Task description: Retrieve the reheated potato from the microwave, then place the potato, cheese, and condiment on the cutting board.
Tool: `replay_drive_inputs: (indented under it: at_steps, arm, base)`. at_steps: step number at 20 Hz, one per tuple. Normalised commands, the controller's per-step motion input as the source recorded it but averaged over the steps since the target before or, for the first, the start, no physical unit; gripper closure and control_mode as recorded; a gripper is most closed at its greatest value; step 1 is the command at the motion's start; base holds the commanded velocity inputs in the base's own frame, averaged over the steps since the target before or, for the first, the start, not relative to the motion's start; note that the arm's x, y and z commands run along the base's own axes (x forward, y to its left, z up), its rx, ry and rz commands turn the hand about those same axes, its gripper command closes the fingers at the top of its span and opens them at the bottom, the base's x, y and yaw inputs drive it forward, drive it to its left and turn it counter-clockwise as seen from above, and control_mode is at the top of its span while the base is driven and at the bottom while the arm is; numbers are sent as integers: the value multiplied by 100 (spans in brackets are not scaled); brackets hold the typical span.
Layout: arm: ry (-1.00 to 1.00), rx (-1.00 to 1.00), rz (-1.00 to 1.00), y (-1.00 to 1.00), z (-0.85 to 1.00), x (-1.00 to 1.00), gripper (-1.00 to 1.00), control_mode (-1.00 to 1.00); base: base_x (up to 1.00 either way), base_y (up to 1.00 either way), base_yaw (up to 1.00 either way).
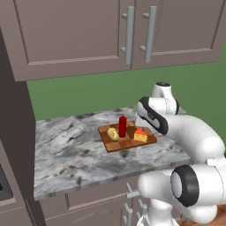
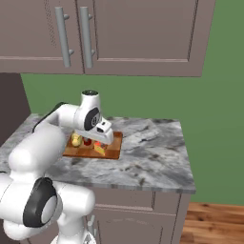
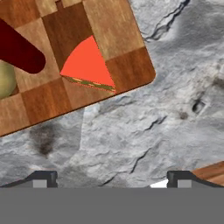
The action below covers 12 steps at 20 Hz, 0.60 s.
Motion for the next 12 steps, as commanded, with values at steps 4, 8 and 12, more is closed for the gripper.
replay_drive_inputs:
  at_steps: [4,8,12]
  arm:
    - [-3,-1,9,18,0,-55,-100,-100]
    - [-10,-3,9,24,0,-63,-100,-100]
    - [-20,-7,11,26,0,-64,-100,-100]
  base:
    - [0,0,0]
    - [0,0,0]
    - [0,0,0]
